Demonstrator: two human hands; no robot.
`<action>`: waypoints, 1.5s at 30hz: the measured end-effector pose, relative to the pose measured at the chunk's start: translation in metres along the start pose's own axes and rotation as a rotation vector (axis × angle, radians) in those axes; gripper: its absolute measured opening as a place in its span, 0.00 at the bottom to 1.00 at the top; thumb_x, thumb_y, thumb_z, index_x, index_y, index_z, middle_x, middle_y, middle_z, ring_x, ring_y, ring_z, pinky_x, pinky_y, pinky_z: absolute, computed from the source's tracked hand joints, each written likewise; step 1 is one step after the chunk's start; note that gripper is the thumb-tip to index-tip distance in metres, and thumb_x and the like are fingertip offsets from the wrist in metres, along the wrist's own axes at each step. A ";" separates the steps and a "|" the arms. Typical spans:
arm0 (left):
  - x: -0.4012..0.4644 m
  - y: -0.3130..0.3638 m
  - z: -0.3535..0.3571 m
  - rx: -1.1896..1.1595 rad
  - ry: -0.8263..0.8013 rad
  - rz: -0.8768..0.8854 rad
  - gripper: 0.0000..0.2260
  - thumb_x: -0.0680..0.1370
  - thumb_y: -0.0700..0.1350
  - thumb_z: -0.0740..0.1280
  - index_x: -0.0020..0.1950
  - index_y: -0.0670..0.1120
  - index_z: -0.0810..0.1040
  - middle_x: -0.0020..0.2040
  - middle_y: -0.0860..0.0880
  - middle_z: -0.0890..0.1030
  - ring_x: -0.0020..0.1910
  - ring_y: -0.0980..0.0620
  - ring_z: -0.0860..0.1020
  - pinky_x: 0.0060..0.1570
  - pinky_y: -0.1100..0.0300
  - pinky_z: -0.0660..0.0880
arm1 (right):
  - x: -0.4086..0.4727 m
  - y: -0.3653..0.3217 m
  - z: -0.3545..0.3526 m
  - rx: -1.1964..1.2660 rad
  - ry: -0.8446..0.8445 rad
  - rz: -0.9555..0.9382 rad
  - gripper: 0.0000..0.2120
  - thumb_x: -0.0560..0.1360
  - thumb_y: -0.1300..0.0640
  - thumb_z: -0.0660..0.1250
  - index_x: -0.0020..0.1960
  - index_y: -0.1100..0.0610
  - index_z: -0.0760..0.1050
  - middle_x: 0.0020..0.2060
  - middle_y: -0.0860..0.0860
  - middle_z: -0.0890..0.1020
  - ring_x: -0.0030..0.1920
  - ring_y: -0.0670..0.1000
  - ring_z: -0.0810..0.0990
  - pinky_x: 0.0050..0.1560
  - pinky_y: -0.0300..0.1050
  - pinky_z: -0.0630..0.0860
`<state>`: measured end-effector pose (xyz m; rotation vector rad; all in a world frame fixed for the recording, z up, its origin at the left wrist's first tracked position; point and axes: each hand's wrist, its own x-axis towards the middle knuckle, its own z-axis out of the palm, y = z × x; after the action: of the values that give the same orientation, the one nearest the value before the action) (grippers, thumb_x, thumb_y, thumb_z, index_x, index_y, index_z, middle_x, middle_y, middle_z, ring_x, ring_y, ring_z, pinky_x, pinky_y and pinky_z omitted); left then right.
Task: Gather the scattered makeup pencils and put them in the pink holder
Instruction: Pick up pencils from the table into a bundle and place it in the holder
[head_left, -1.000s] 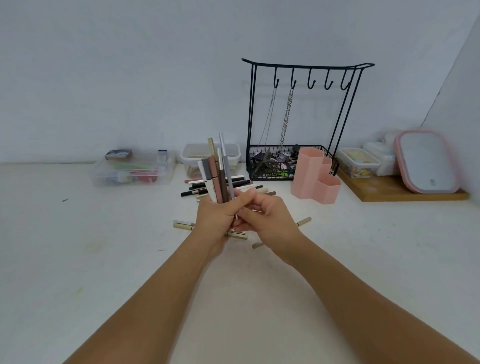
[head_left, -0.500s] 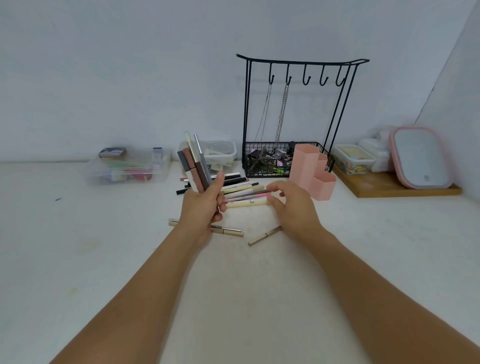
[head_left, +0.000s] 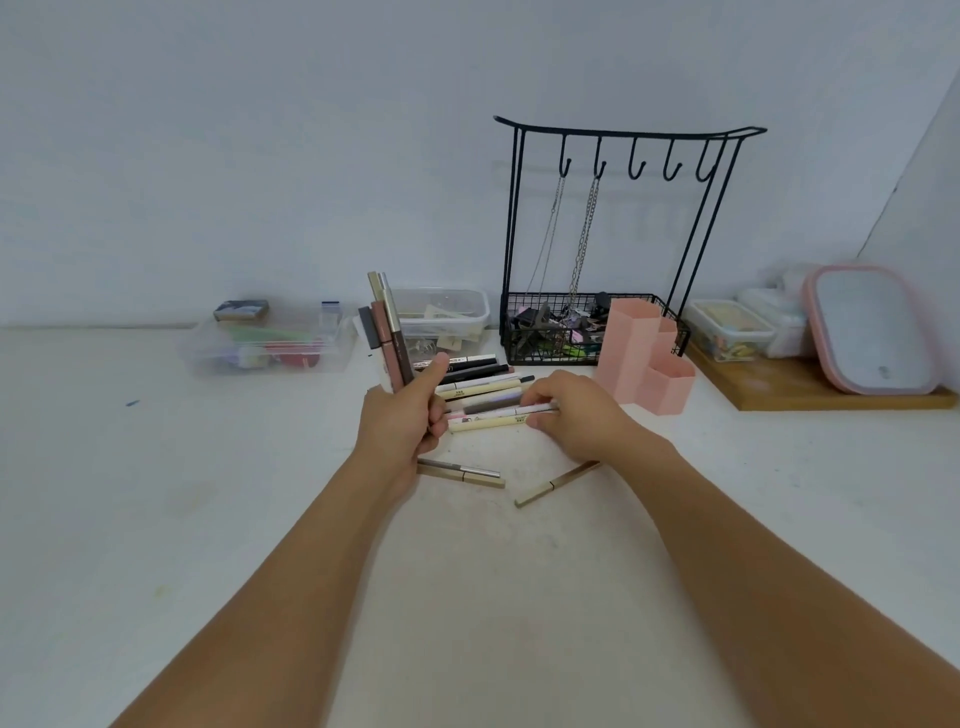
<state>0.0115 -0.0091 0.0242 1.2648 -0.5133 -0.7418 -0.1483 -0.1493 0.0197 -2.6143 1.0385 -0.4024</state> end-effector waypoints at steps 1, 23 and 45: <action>0.000 0.000 0.000 -0.004 -0.004 -0.002 0.16 0.77 0.53 0.74 0.38 0.47 0.72 0.24 0.51 0.68 0.23 0.54 0.65 0.20 0.64 0.59 | 0.001 0.001 -0.001 0.016 -0.010 -0.004 0.09 0.77 0.54 0.71 0.57 0.51 0.81 0.51 0.47 0.78 0.51 0.50 0.76 0.48 0.41 0.69; -0.008 0.001 0.014 -0.114 -0.066 0.093 0.13 0.73 0.53 0.76 0.46 0.45 0.80 0.26 0.53 0.64 0.24 0.56 0.62 0.21 0.68 0.65 | -0.005 -0.037 -0.048 0.705 -0.084 -0.075 0.06 0.74 0.55 0.74 0.48 0.57 0.84 0.33 0.47 0.84 0.34 0.46 0.80 0.37 0.39 0.76; -0.009 0.005 0.016 -0.046 -0.054 -0.011 0.13 0.80 0.50 0.70 0.41 0.44 0.76 0.29 0.47 0.76 0.30 0.50 0.79 0.30 0.57 0.79 | -0.003 -0.049 -0.045 0.464 -0.001 -0.143 0.06 0.73 0.56 0.75 0.45 0.58 0.85 0.39 0.54 0.86 0.39 0.50 0.85 0.40 0.42 0.80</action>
<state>-0.0051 -0.0124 0.0333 1.2080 -0.5305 -0.7939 -0.1372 -0.1208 0.0790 -2.2711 0.6600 -0.5953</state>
